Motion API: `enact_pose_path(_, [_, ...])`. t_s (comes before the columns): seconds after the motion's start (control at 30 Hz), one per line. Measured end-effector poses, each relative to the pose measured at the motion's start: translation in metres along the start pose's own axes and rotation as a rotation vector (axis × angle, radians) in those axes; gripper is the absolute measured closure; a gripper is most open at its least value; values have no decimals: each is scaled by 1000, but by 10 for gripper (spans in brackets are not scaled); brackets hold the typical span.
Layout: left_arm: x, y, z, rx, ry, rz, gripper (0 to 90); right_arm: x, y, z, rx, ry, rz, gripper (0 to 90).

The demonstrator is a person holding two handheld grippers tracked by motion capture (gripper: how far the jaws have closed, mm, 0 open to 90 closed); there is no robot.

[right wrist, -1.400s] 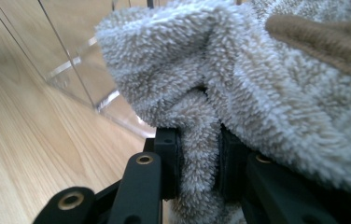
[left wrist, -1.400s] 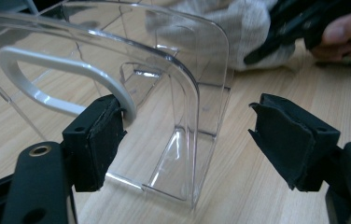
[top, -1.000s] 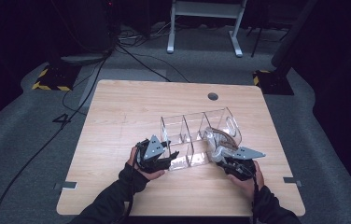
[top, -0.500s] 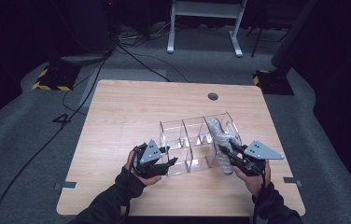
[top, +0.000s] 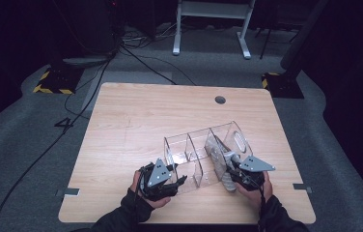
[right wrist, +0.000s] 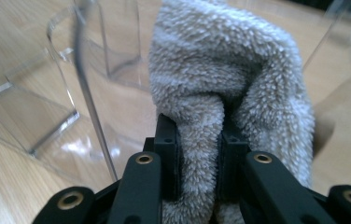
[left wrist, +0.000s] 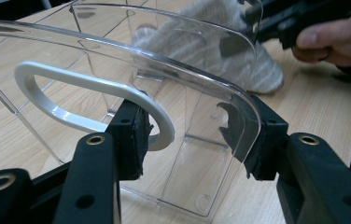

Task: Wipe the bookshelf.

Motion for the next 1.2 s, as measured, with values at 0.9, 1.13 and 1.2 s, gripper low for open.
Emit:
enact_pose_path(0.9, [-5, 2, -4, -40, -27, 7, 506, -19, -65, 83, -274, 208, 97, 774])
enact_pose_path(1.13, [-4, 2, -4, -43, -25, 7, 506, -8, -42, 67, -125, 228, 187, 775])
enact_pose_path(1.2, [-4, 2, -4, -43, -25, 7, 507, -6, -37, 63, -104, 217, 184, 775])
Point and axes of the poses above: each handheld gripper's, and its own axes: z roughly backward along the jaws, y roughly out of its underside, x roughly to its left, the point moved 5 cm from there along -z, roughly forward along the jaws, and after that the axes turned 11 degrees about z, right-handed, at the moved point
